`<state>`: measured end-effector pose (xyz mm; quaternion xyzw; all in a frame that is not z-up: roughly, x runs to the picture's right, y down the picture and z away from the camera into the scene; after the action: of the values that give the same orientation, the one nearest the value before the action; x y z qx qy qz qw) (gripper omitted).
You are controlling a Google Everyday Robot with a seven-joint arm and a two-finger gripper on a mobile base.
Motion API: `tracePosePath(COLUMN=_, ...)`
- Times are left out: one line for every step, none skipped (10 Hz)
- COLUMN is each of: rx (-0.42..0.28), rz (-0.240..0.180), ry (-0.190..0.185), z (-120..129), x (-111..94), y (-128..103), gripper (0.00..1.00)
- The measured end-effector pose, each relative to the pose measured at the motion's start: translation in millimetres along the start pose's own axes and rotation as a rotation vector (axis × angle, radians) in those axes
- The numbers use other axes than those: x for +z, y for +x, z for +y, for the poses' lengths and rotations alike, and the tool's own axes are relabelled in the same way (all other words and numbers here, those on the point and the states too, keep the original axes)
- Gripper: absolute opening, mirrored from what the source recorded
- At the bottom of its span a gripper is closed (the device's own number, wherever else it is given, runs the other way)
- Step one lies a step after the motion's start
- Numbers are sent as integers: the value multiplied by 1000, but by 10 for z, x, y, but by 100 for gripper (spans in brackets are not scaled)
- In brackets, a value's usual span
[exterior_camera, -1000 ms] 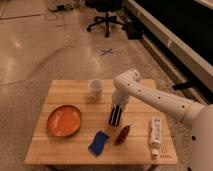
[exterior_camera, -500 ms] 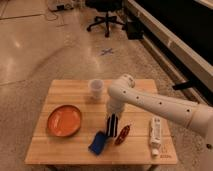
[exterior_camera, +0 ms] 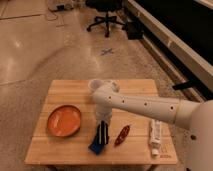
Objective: Place the eraser on the white sponge
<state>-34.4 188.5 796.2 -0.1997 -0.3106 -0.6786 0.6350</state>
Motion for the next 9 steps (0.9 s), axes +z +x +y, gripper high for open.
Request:
tracePosePath(rx=-8, rz=-8, ry=-4, z=-26, x=15, y=-16, gripper=15)
tracePosePath(rx=-23, rz=-21, ry=-12, z=-44, x=34, y=-56, gripper=27)
tracePosePath(rx=-31, rz=-30, ry=-14, z=-56, x=50, y=-101, gripper=39)
tracePosePath(rx=-32, rz=-37, ry=-15, z=-54, x=58, y=-139, gripper=47)
tracePosePath(rx=-34, rz=-46, ry=-16, z=-53, x=69, y=-184, gripper=56)
tracePosePath(rx=-36, rz=-58, ry=-14, z=-54, x=84, y=-248, gripper=70)
tracePosePath(rx=-35, rz=-64, ry=-13, z=-52, x=94, y=-276, gripper=76)
tracePosePath(rx=-34, rz=-69, ry=-10, z=-55, x=101, y=-296, gripper=80)
tracePosePath(rx=-34, rz=-71, ry=-8, z=-58, x=103, y=-301, gripper=80)
